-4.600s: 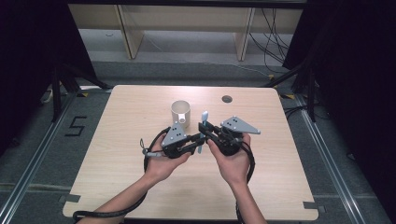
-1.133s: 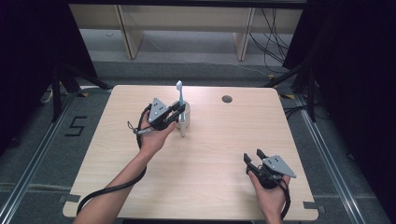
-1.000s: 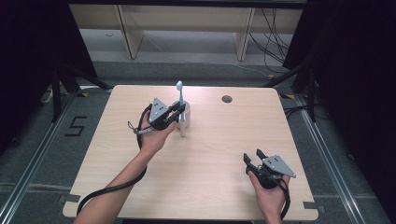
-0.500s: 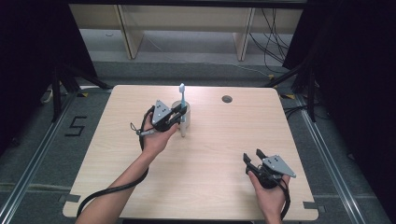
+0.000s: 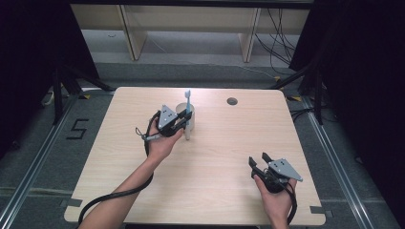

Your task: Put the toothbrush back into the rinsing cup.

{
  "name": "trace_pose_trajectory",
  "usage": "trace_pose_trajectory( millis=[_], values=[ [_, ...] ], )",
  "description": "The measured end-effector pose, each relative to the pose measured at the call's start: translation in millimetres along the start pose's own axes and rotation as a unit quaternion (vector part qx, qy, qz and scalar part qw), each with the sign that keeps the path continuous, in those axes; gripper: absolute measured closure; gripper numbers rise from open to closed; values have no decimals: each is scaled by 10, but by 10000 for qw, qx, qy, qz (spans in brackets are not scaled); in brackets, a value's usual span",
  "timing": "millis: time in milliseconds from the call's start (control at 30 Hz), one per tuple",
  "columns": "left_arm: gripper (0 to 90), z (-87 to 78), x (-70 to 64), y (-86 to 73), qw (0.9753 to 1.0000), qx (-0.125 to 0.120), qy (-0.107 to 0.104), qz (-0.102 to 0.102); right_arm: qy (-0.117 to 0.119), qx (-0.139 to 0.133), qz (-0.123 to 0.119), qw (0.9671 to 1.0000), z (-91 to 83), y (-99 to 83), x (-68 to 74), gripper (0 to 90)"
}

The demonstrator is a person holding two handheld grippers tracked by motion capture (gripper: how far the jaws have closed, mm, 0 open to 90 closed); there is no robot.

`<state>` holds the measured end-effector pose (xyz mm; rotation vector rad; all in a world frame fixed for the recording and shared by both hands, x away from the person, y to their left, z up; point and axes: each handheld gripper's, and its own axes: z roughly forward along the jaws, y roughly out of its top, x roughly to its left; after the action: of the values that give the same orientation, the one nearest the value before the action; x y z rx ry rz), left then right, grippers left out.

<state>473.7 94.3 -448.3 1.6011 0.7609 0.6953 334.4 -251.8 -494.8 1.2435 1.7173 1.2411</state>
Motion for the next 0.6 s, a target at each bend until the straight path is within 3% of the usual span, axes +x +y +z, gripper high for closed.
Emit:
trace_pose_trajectory(
  millis=[67, 133, 367, 467, 600],
  values=[
    [784, 3, -1, -8, 10000, 6, 7, -4, 43, 23, 45, 10000, 1, 0, 4, 448],
    [784, 14, 6, -28, 10000, 30, 33, 15, 100, 82, 246, 9996, -15, 1, 25, 448],
    [783, 28, 10, -65, 10000, 66, 43, 38, 27, 86, 139, 9999, -11, 0, 13, 446],
    [783, 32, 7, -86, 10000, 63, 60, 19, 34, 32, -14, 10000, 2, -1, -5, 446],
    [783, 29, 5, -115, 9999, 114, 85, 32, 77, 125, 67, 9999, -4, -2, 5, 445]
  ],
)
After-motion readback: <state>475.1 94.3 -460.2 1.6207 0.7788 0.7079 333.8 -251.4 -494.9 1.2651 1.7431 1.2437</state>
